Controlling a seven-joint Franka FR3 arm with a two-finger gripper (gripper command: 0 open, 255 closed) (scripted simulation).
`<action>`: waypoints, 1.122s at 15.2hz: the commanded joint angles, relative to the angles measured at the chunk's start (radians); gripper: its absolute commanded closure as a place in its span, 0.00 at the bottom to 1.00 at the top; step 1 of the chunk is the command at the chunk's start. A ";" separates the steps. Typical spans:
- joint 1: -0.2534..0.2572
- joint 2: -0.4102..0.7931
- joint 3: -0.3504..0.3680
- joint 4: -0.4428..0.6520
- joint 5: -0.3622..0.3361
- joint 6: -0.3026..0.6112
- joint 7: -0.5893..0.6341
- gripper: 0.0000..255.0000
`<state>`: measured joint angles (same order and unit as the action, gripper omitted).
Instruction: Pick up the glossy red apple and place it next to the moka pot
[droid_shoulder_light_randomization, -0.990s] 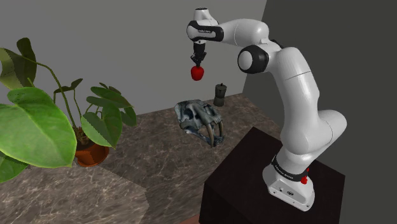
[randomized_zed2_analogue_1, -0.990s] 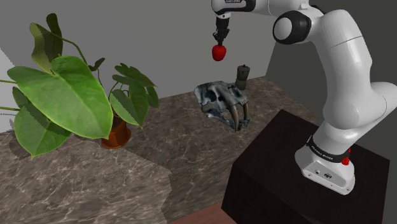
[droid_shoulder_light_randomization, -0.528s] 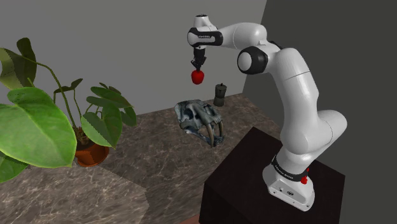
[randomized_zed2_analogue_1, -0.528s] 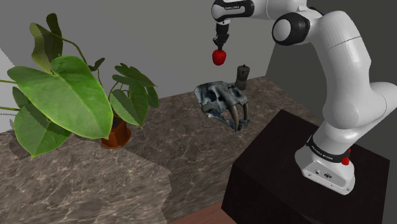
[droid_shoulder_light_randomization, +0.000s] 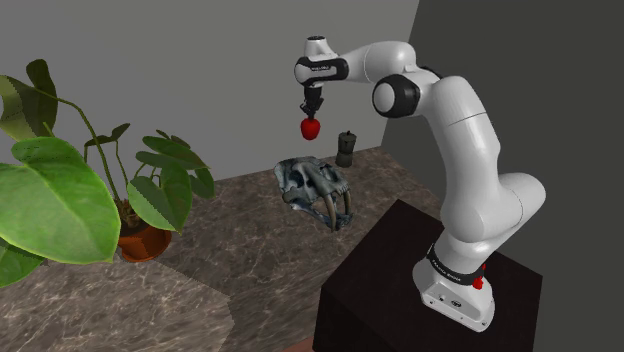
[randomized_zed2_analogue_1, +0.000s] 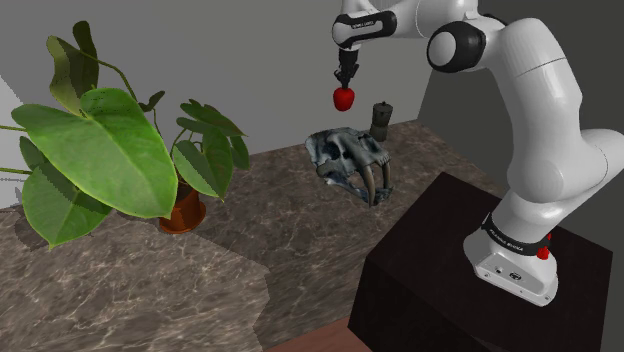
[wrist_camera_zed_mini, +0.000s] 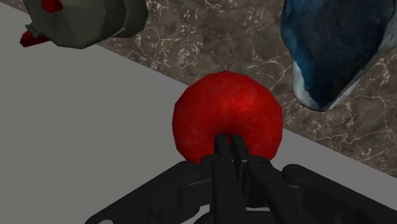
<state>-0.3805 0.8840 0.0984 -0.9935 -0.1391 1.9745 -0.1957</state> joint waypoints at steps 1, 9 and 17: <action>-0.001 0.004 0.000 -0.021 -0.001 0.025 0.002 1.00; -0.001 0.041 -0.004 -0.063 -0.006 0.105 0.009 1.00; 0.000 0.094 -0.008 -0.078 -0.011 0.173 0.015 1.00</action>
<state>-0.3811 0.9712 0.0911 -1.0724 -0.1493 2.1401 -0.1815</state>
